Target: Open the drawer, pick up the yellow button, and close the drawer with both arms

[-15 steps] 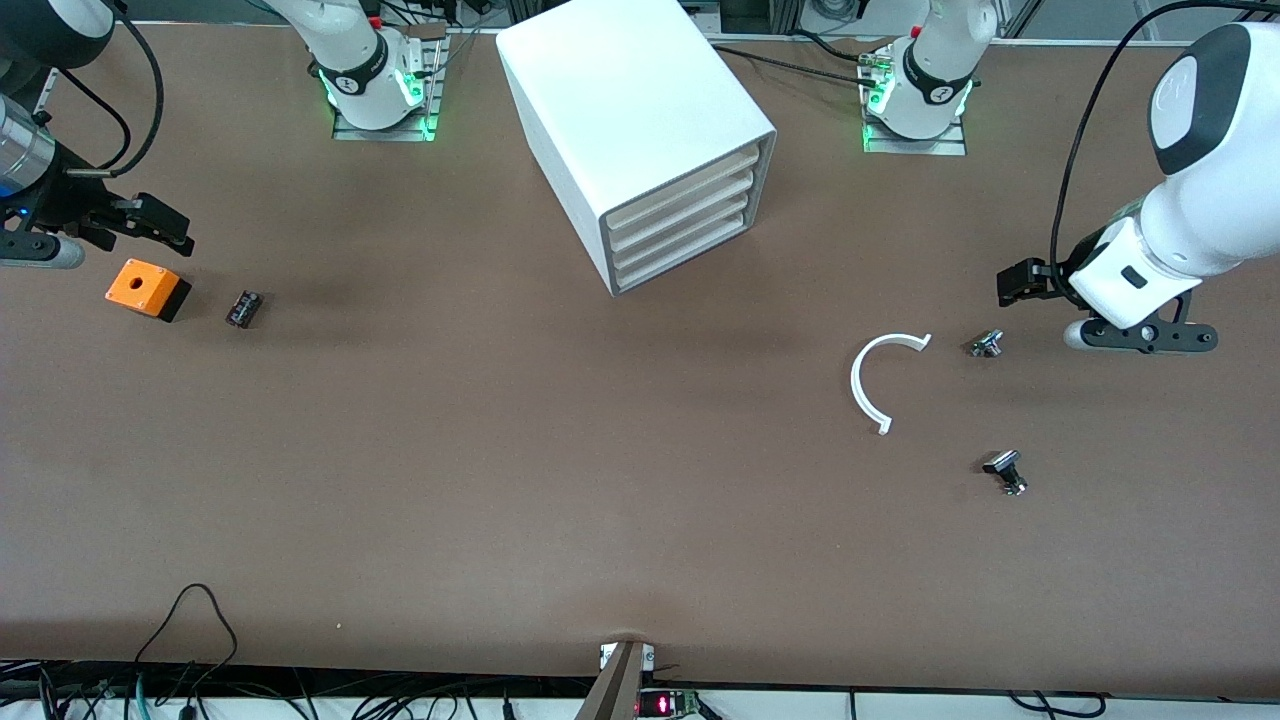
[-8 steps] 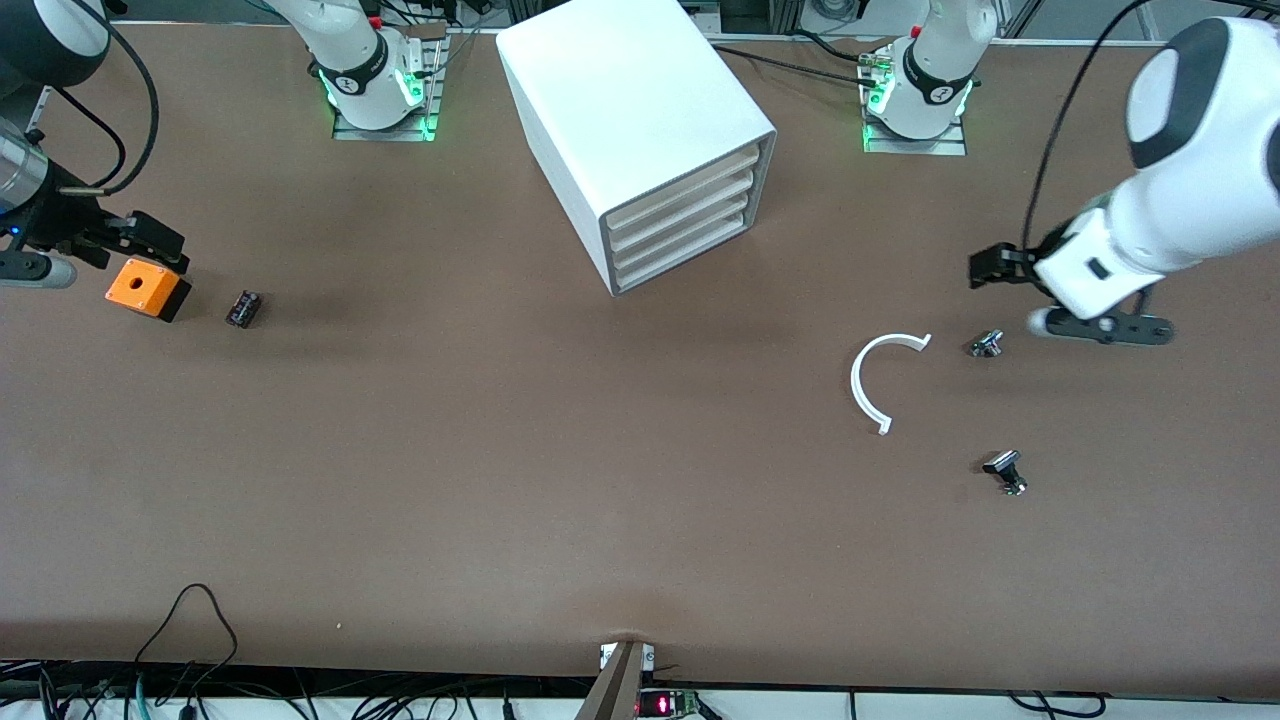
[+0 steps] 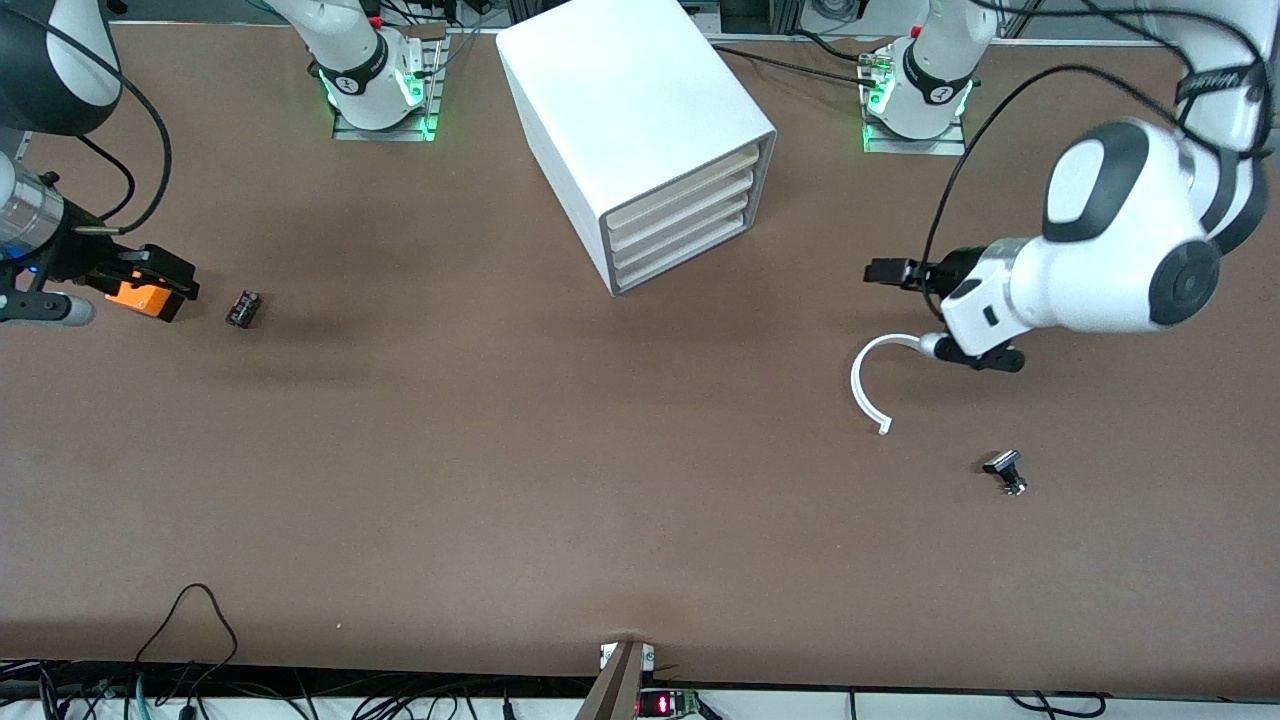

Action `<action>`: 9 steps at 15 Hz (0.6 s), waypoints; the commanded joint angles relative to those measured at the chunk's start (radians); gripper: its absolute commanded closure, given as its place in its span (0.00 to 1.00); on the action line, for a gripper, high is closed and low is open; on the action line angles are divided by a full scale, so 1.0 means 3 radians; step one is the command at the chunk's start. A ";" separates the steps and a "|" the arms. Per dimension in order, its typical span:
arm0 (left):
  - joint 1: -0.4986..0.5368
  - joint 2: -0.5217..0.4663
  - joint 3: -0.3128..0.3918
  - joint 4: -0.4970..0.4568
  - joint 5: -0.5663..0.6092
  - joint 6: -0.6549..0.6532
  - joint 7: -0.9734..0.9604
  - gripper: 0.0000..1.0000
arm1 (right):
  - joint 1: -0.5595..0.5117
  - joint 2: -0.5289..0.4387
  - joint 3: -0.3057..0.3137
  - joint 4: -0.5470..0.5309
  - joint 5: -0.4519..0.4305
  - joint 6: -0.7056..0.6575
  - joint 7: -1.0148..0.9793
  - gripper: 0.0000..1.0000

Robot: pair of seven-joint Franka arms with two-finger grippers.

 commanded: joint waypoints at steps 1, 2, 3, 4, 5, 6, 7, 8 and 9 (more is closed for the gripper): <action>-0.0013 0.0167 -0.0011 -0.0173 -0.0663 -0.0040 0.0058 0.00 | 0.0070 0.0029 0.0061 0.0154 0.0069 -0.0063 -0.0231 0.00; -0.0023 0.0228 -0.0016 -0.0306 -0.0949 -0.0020 0.0083 0.00 | 0.0101 0.0035 0.0061 0.0155 0.0079 -0.0052 -0.0262 0.00; -0.0023 0.0254 -0.0016 -0.0480 -0.1210 0.0021 0.0210 0.00 | 0.0137 0.0035 0.0061 0.0175 0.0145 -0.0057 -0.0323 0.00; -0.0049 0.0280 -0.0041 -0.0654 -0.1440 0.0112 0.0429 0.00 | 0.0147 0.0040 0.0066 0.0190 0.0206 -0.0073 -0.0445 0.00; -0.0054 0.0300 -0.0087 -0.0817 -0.1594 0.0199 0.0649 0.00 | 0.0168 0.0035 0.0076 0.0195 0.0212 -0.0088 -0.0618 0.00; -0.0069 0.0316 -0.0133 -0.0940 -0.1722 0.0286 0.0863 0.00 | 0.0188 0.0040 0.0082 0.0206 0.0212 -0.0108 -0.0782 0.00; -0.0069 0.0346 -0.0215 -0.1043 -0.1825 0.0327 0.0982 0.00 | 0.0198 0.0040 0.0087 0.0236 0.0207 -0.0129 -0.0920 0.00; -0.0069 0.0362 -0.0281 -0.1105 -0.1912 0.0353 0.1008 0.00 | 0.0224 0.0045 0.0087 0.0287 0.0202 -0.0149 -0.1018 0.00; -0.0069 0.0372 -0.0353 -0.1161 -0.1979 0.0353 0.1009 0.01 | 0.0239 0.0060 0.0087 0.0338 0.0186 -0.0170 -0.1100 0.00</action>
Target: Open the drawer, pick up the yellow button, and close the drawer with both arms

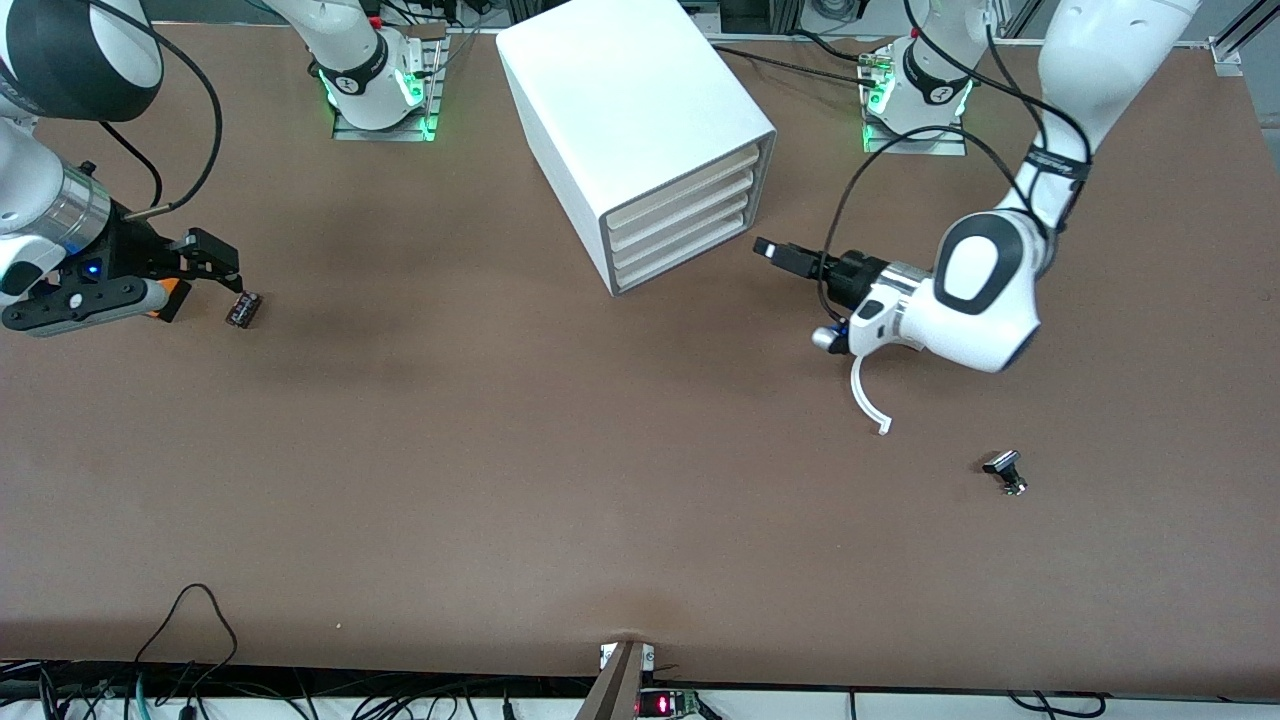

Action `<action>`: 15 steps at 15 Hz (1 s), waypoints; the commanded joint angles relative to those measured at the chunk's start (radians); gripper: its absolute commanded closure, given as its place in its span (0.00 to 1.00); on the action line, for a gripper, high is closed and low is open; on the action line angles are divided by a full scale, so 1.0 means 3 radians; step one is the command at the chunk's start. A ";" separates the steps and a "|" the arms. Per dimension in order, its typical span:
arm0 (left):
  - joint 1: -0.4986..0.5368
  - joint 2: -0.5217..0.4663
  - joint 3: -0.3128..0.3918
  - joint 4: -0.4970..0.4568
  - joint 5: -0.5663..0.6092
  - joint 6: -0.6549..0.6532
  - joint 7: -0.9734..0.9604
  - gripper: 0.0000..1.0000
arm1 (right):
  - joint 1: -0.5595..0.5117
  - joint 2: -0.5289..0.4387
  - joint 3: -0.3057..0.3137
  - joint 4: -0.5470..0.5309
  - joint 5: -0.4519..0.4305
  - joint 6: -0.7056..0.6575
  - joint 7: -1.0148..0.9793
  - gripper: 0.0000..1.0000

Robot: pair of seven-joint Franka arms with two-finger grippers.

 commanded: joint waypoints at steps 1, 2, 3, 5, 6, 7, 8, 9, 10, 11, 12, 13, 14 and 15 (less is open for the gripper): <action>0.0016 -0.0046 -0.0180 -0.0218 -0.0232 0.0065 0.0143 0.02 | 0.0035 0.0081 -0.0010 0.0212 0.0048 -0.0120 -0.0304 0.00; 0.0016 -0.0066 -0.0226 -0.0280 -0.0243 0.0050 0.0143 0.04 | 0.0025 0.0097 -0.0010 0.0217 0.0074 -0.0120 -0.0390 0.00; 0.0016 -0.0087 -0.0257 -0.0336 -0.0243 0.0040 0.0148 0.07 | 0.0025 0.0107 -0.0010 0.0227 0.0074 -0.0110 -0.0563 0.00; 0.0016 -0.0123 -0.0303 -0.0454 -0.0238 0.0024 0.0188 0.13 | 0.0040 0.0194 -0.0005 0.0324 0.0074 -0.0110 -0.0906 0.00; 0.0021 -0.0128 -0.0359 -0.0479 -0.0238 0.0024 0.0209 0.17 | 0.0051 0.0245 0.0010 0.0355 0.0094 -0.0105 -0.1039 0.00; 0.0021 -0.0138 -0.0390 -0.0520 -0.0238 0.0024 0.0219 0.23 | 0.0056 0.0301 0.0025 0.0391 0.0175 -0.0100 -0.1228 0.00; 0.0026 -0.0153 -0.0426 -0.0526 -0.0238 0.0019 0.0234 0.28 | 0.0066 0.0347 0.0035 0.0447 0.0232 -0.0099 -0.1452 0.00; 0.0041 -0.0179 -0.0507 -0.0531 -0.0243 0.0014 0.0235 0.28 | 0.0096 0.0408 0.0046 0.0503 0.0227 -0.0094 -0.1682 0.00; 0.0051 -0.0184 -0.0528 -0.0531 -0.0243 0.0014 0.0224 0.28 | 0.0132 0.0455 0.0056 0.0575 0.0212 -0.0094 -0.1872 0.00; 0.0062 -0.0194 -0.0534 -0.0531 -0.0243 0.0009 0.0224 0.27 | 0.0138 0.0506 0.0056 0.0631 0.0197 -0.0094 -0.2046 0.00; 0.0067 -0.0205 -0.0534 -0.0516 -0.0243 -0.0047 0.0235 0.25 | 0.0138 0.0542 0.0051 0.0677 0.0181 -0.0094 -0.2260 0.00; 0.0087 -0.0215 -0.0539 -0.0505 -0.0243 -0.0098 0.0235 0.24 | 0.0132 0.0598 0.0051 0.0733 0.0176 -0.0099 -0.2475 0.00; 0.0123 -0.0230 -0.0534 -0.0500 -0.0238 -0.0144 0.0240 0.24 | 0.0132 0.0644 0.0051 0.0774 0.0176 -0.0099 -0.2670 0.00; 0.0138 -0.0235 -0.0534 -0.0500 -0.0238 -0.0170 0.0240 0.24 | 0.0138 0.0685 0.0051 0.0815 0.0176 -0.0110 -0.2829 0.00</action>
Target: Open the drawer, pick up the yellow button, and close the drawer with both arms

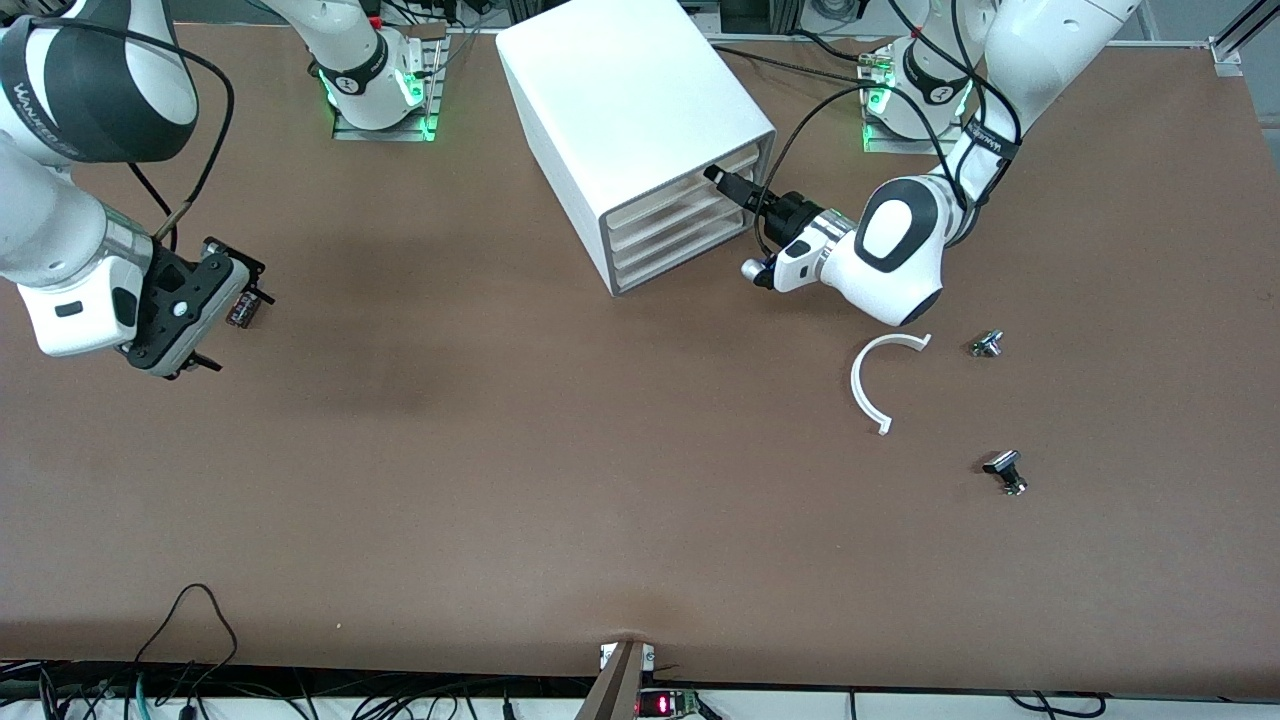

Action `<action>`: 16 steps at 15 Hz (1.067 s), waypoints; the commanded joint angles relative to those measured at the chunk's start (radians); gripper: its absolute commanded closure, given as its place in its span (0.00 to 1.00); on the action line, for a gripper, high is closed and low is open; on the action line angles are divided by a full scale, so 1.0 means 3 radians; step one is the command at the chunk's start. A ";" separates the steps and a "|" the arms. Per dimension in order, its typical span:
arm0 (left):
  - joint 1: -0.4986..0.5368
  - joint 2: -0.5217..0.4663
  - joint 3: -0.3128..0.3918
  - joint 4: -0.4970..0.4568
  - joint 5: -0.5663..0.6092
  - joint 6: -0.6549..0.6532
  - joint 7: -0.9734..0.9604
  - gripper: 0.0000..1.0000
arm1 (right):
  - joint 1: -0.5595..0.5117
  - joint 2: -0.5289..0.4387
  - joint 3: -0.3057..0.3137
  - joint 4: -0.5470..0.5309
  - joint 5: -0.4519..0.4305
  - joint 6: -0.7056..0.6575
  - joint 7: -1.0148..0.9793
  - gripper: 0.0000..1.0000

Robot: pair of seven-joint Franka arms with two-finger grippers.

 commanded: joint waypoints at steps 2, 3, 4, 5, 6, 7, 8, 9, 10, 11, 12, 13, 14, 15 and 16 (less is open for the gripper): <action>0.0098 -0.0128 -0.0032 -0.0099 -0.0088 -0.0091 0.0156 0.34 | -0.0002 0.0186 -0.0001 0.0214 0.0059 -0.0082 -0.0497 0.00; 0.0093 -0.0108 -0.0032 -0.0109 -0.0088 -0.0076 0.0223 0.60 | 0.0019 0.0191 0.0004 0.0214 0.0064 -0.0082 -0.0497 0.00; 0.0093 -0.0087 -0.0032 -0.0114 -0.0083 -0.0066 0.0309 0.83 | 0.0105 0.0212 0.0004 0.0224 0.0054 -0.0082 -0.0497 0.00; 0.0088 -0.0062 -0.0027 -0.0114 -0.0082 -0.0060 0.0341 0.96 | 0.0177 0.0217 -0.0001 0.0229 0.0044 -0.0082 -0.0497 0.00; 0.0088 -0.0031 -0.0027 -0.0109 -0.0072 -0.0060 0.0305 0.97 | 0.0268 0.0237 -0.0001 0.0229 0.0039 -0.0082 -0.0492 0.00; 0.0083 -0.0006 -0.0022 -0.0109 -0.0052 -0.0050 0.0310 0.96 | 0.0350 0.0258 -0.0001 0.0229 0.0034 -0.0082 -0.0492 0.00; 0.0088 0.0000 -0.0022 -0.0114 -0.0042 -0.0005 0.0325 0.97 | 0.0402 0.0283 -0.0001 0.0229 0.0034 -0.0082 -0.0492 0.00; 0.0088 0.0000 -0.0022 -0.0119 -0.0037 0.0031 0.0326 1.00 | 0.0453 0.0304 -0.0001 0.0229 0.0029 -0.0082 -0.0497 0.00; 0.0083 0.0000 -0.0022 -0.0114 -0.0036 0.0042 0.0326 1.00 | 0.0494 0.0319 -0.0001 0.0229 0.0034 -0.0077 -0.0471 0.00; 0.0088 0.0000 0.0003 -0.0099 -0.0036 0.0098 0.0310 1.00 | 0.0535 0.0319 -0.0001 0.0229 0.0029 -0.0072 -0.0461 0.00; 0.0113 -0.0005 0.0039 -0.0094 -0.0036 0.0184 0.0285 1.00 | 0.0566 0.0319 -0.0001 0.0229 0.0028 -0.0062 -0.0451 0.00; 0.0144 0.0000 0.0161 -0.0084 -0.0036 0.0306 0.0290 1.00 | 0.0571 0.0339 -0.0001 0.0229 0.0039 -0.0057 -0.0451 0.00; 0.0144 0.0000 0.0309 -0.0068 -0.0036 0.0465 0.0320 1.00 | 0.0591 0.0360 -0.0001 0.0229 0.0049 -0.0051 -0.0451 0.00; 0.0149 0.0005 0.0422 0.0023 -0.0031 0.0593 0.0315 1.00 | 0.0622 0.0390 -0.0001 0.0229 0.0054 -0.0051 -0.0466 0.00; 0.0149 0.0005 0.0514 0.0095 -0.0031 0.0655 0.0315 1.00 | 0.0653 0.0411 -0.0001 0.0229 0.0064 -0.0051 -0.0466 0.00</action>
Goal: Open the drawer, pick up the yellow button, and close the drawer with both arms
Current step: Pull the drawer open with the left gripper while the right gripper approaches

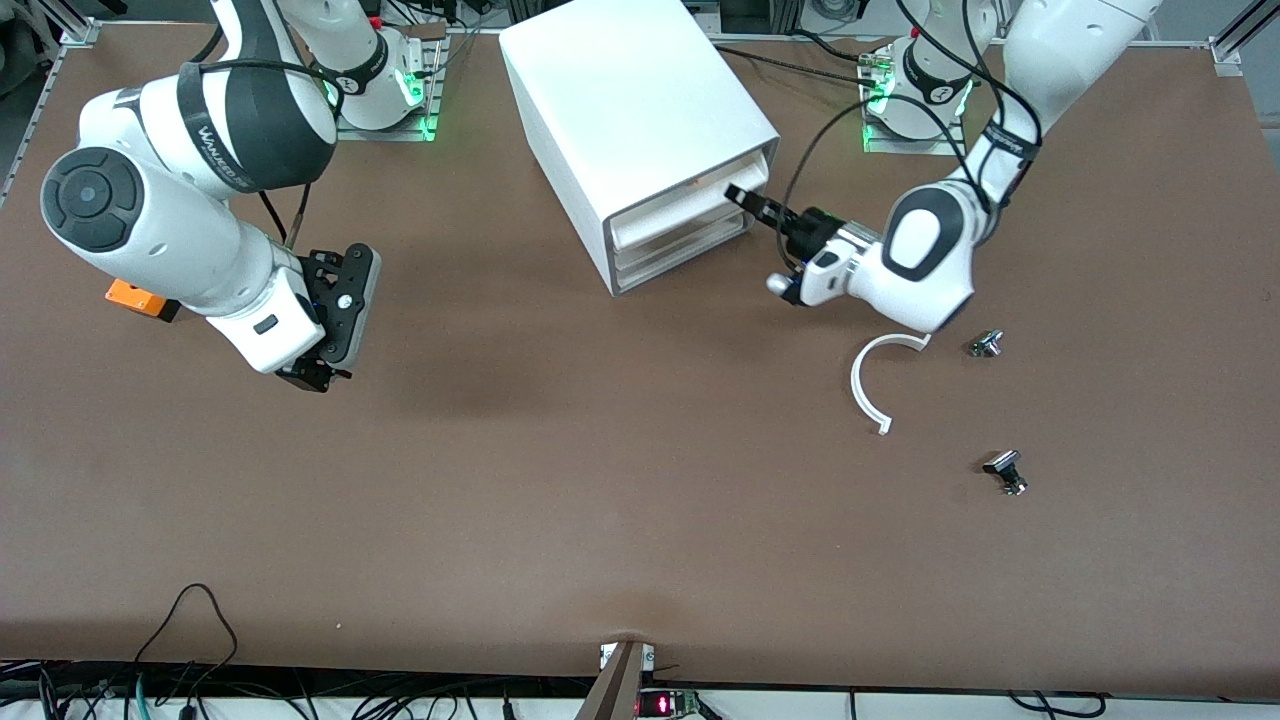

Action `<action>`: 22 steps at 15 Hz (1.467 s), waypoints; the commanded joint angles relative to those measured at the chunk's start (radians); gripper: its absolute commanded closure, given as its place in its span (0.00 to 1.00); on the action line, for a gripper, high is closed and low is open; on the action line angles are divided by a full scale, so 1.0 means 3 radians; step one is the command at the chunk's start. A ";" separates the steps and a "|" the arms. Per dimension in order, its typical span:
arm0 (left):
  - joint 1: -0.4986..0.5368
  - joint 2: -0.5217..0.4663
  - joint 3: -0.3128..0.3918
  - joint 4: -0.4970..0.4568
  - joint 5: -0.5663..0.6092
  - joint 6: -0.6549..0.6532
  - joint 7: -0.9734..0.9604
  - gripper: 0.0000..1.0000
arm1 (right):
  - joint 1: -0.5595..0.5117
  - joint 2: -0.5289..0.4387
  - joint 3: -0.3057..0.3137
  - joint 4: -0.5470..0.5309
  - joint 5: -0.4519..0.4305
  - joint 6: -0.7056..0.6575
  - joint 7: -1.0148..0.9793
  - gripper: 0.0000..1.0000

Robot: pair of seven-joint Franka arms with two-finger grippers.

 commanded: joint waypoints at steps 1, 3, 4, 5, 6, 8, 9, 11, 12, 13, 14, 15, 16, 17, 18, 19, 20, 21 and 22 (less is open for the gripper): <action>0.0015 0.0035 0.0340 0.0146 -0.0021 0.0475 -0.0077 1.00 | 0.0094 0.0123 -0.0015 0.0106 0.0075 -0.0041 -0.0028 0.00; 0.0020 0.0036 0.0402 0.0228 -0.0021 0.0480 -0.0092 1.00 | 0.0160 0.0123 -0.0015 0.0117 0.0151 -0.0021 -0.0028 0.00; 0.0030 0.0030 0.0413 0.0264 -0.0021 0.0480 -0.0097 1.00 | 0.0161 0.0128 -0.0015 0.0152 0.0202 -0.0021 -0.0028 0.00; 0.0035 0.0030 0.0418 0.0295 -0.0021 0.0475 -0.0102 1.00 | 0.0161 0.0128 -0.0020 0.0173 0.0258 -0.0021 -0.0028 0.00; 0.0050 0.0025 0.0418 0.0300 -0.0021 0.0475 -0.0102 1.00 | 0.0161 0.0128 -0.0020 0.0178 0.0300 -0.0021 -0.0028 0.00; 0.0071 0.0010 0.0418 0.0300 -0.0026 0.0470 -0.0107 0.65 | 0.0166 0.0138 -0.0015 0.0254 0.0325 -0.0021 -0.0033 0.00; 0.0086 0.0000 0.0418 0.0295 -0.0026 0.0459 -0.0077 0.04 | 0.0216 0.0179 -0.0015 0.0295 0.0366 -0.0021 -0.0028 0.00; 0.0107 -0.0066 0.0418 0.0295 -0.0026 0.0464 -0.0102 0.00 | 0.0375 0.0271 -0.0015 0.0392 0.0463 -0.0021 -0.0013 0.00; 0.0107 -0.0097 0.0418 0.0295 -0.0036 0.0490 -0.0107 0.00 | 0.0472 0.0342 -0.0020 0.0484 0.0474 0.0004 -0.0008 0.00; 0.0112 -0.0138 0.0418 0.0300 -0.0031 0.0500 -0.0102 0.00 | 0.0599 0.0379 -0.0020 0.0546 0.0449 0.0086 0.0003 0.00; 0.0127 -0.0148 0.0418 0.0305 -0.0026 0.0500 -0.0062 0.00 | 0.0727 0.0384 -0.0036 0.0556 0.0433 0.0147 0.0048 0.00; 0.0173 -0.0164 0.0418 0.0330 -0.0016 0.0500 -0.0066 0.00 | 0.0799 0.0389 -0.0041 0.0561 0.0428 0.0188 0.0140 0.00; 0.0199 -0.0174 0.0428 0.0432 0.0014 0.0500 -0.0077 0.00 | 0.0856 0.0399 -0.0036 0.0567 0.0433 0.0224 0.0222 0.00; 0.0204 -0.0189 0.0469 0.0519 0.0207 0.0500 -0.0077 0.00 | 0.0917 0.0435 -0.0031 0.0592 0.0433 0.0235 0.0243 0.00; 0.0204 -0.0250 0.0525 0.0672 0.0599 0.0500 -0.0072 0.00 | 0.0988 0.0491 -0.0031 0.0658 0.0438 0.0235 0.0238 0.00; 0.0209 -0.0317 0.0551 0.0820 0.0911 0.0500 -0.0067 0.00 | 0.1080 0.0542 -0.0031 0.0735 0.0438 0.0219 0.0238 0.00; 0.0214 -0.0378 0.0571 0.0958 0.1188 0.0500 -0.0072 0.00 | 0.1157 0.0558 -0.0036 0.0771 0.0428 0.0199 0.0273 0.00; 0.0214 -0.0429 0.0586 0.1091 0.1434 0.0500 -0.0072 0.00 | 0.1208 0.0568 -0.0031 0.0771 0.0397 0.0224 0.0360 0.00; 0.0214 -0.0516 0.0587 0.1128 0.1634 0.0505 -0.0067 0.00 | 0.1224 0.0598 -0.0025 0.0776 0.0382 0.0240 0.0467 0.00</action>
